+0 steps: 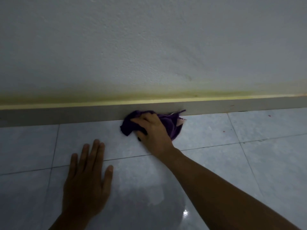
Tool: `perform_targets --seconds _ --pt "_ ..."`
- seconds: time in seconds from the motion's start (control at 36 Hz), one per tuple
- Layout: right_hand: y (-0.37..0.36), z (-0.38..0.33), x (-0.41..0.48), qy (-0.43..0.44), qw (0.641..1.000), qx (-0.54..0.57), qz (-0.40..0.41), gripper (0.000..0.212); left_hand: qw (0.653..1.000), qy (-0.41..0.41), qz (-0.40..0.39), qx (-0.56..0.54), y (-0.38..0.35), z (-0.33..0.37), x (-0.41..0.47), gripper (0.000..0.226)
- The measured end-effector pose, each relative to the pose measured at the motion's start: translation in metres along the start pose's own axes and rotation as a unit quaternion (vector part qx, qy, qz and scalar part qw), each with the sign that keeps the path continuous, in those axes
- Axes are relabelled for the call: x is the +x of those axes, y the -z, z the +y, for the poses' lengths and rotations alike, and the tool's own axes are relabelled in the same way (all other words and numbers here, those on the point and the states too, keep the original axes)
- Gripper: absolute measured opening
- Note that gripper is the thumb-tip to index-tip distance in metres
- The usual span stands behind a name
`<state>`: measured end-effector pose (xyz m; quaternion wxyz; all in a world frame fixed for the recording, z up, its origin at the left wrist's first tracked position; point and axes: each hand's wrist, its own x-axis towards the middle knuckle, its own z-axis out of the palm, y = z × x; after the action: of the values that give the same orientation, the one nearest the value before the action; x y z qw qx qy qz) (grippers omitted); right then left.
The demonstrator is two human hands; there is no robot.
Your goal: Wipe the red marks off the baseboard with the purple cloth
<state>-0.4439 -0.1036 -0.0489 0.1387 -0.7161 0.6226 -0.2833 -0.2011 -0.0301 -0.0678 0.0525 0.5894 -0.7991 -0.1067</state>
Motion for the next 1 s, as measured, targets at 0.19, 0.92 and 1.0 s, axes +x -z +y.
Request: perform_targets --seconds 0.19,0.92,1.0 --pt "0.069 0.053 -0.025 -0.331 0.906 0.046 0.260 0.025 1.000 0.003 0.005 -0.008 0.000 -0.002 -0.002 0.074" --pt "0.066 0.035 -0.133 -0.207 0.969 -0.124 0.051 0.047 1.000 0.000 -0.001 0.010 -0.002 -0.002 -0.001 0.075" --pt "0.093 0.063 -0.141 -0.323 0.918 -0.204 0.111 0.051 1.000 0.004 0.009 0.003 -0.002 0.001 -0.002 0.075"
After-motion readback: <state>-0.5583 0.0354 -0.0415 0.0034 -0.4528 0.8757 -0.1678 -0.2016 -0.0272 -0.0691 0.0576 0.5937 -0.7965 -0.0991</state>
